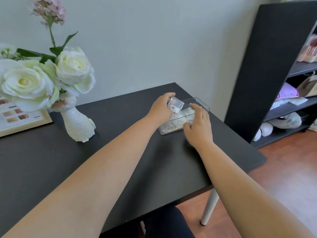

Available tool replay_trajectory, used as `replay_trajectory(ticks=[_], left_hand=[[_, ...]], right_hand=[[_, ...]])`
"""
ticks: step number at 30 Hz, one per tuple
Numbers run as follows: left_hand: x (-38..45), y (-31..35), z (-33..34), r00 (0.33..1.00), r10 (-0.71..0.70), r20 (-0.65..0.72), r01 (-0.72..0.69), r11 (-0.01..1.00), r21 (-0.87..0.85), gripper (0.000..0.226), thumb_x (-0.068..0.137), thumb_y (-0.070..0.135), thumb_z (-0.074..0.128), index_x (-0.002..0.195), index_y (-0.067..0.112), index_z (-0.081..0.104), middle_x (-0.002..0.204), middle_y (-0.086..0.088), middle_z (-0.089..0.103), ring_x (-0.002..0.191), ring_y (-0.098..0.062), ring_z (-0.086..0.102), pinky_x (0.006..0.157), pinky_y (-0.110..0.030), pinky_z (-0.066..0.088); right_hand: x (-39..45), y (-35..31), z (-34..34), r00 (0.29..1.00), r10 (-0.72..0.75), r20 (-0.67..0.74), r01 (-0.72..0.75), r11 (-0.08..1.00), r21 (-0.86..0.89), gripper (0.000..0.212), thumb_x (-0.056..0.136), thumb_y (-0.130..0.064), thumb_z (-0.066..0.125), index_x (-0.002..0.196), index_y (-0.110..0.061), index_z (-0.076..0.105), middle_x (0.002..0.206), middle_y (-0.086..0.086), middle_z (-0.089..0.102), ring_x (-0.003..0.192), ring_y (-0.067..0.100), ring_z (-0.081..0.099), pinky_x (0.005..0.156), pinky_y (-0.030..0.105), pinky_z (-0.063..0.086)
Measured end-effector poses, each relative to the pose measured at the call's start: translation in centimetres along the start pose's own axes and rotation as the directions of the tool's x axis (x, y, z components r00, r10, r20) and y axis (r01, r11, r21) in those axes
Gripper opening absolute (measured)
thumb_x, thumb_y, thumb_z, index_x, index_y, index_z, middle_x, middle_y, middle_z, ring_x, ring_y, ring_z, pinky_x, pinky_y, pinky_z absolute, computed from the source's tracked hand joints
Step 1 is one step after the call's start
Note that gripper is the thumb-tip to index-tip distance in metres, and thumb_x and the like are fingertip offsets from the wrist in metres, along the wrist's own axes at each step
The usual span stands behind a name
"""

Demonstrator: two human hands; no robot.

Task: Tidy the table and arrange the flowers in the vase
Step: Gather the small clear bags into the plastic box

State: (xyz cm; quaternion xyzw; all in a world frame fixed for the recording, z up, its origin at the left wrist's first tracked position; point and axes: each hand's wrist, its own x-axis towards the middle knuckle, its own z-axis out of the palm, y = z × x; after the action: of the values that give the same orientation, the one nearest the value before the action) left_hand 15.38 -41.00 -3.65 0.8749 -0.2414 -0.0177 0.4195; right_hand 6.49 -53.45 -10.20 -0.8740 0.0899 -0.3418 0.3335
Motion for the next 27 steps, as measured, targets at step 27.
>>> replay_trajectory(ticks=[27], left_hand=[[-4.7,-6.6,-2.7,0.988,-0.121,0.091,0.131,0.985,-0.111,0.059,0.094,0.046,0.057,0.148,0.031,0.038,0.154,0.013,0.039,0.129,-0.008,0.048,0.093,-0.025,0.038]], right_hand=[[-0.1,0.5,0.0,0.995,0.009,0.095,0.009,0.983,-0.182,0.040,0.081,-0.003,0.052,0.119,-0.013,0.060,0.142,0.008,0.046,0.143,0.030,0.021,0.113,0.042,0.025]])
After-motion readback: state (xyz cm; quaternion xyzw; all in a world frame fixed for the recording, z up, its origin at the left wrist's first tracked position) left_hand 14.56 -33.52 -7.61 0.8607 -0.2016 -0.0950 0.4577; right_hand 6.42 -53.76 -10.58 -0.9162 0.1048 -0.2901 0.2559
